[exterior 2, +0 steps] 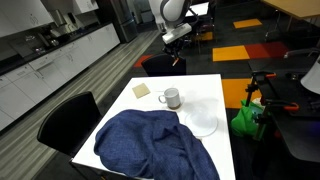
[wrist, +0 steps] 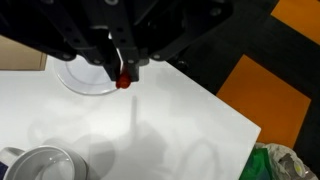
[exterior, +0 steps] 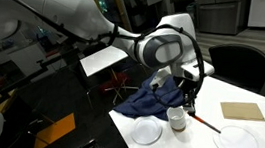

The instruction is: Remove the marker from the mug cup and place it on the table

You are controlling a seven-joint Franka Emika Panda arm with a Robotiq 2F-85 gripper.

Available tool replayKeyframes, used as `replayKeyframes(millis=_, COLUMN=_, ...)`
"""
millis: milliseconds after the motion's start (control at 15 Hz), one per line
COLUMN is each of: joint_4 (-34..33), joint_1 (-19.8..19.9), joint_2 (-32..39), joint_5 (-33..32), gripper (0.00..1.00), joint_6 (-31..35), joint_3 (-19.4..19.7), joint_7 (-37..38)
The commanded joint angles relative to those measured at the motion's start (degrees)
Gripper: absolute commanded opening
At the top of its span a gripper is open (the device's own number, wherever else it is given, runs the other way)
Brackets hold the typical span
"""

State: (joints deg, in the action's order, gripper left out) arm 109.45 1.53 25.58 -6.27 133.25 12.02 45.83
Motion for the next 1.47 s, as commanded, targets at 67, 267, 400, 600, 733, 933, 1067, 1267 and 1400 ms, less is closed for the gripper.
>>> replayKeyframes(millis=67, joint_4=2.5, joint_1=-2.4, joint_2=0.9, joint_5=-0.7, gripper=0.03, joint_6=10.4, joint_3=2.5, joint_7=12.7)
replayKeyframes(millis=267, joint_4=4.0, joint_1=-4.7, joint_2=2.1, joint_5=-2.0, gripper=0.03, joint_6=15.7, joint_3=4.9, joint_7=21.3)
replayKeyframes(millis=400, joint_4=4.9, joint_1=-6.9, joint_2=2.6, joint_5=-3.7, gripper=0.03, joint_6=16.9, joint_3=7.3, joint_7=27.0)
replayKeyframes(millis=600, joint_4=5.7, joint_1=-9.1, joint_2=2.1, joint_5=-6.0, gripper=0.03, joint_6=14.2, joint_3=9.3, joint_7=34.0)
replayKeyframes(millis=733, joint_4=6.1, joint_1=-9.6, joint_2=1.9, joint_5=-6.7, gripper=0.03, joint_6=13.3, joint_3=9.6, joint_7=37.4)
replayKeyframes(millis=933, joint_4=5.5, joint_1=-8.9, joint_2=3.2, joint_5=-6.1, gripper=0.03, joint_6=12.3, joint_3=9.0, joint_7=40.9)
replayKeyframes(millis=1067, joint_4=5.1, joint_1=-8.0, joint_2=4.5, joint_5=-5.5, gripper=0.03, joint_6=11.7, joint_3=8.4, joint_7=42.1)
replayKeyframes(millis=1267, joint_4=4.4, joint_1=-7.2, joint_2=6.9, joint_5=-4.9, gripper=0.03, joint_6=10.9, joint_3=7.8, joint_7=43.2)
replayKeyframes(millis=1400, joint_4=4.0, joint_1=-6.9, joint_2=8.6, joint_5=-4.5, gripper=0.03, joint_6=10.6, joint_3=7.6, joint_7=43.4)
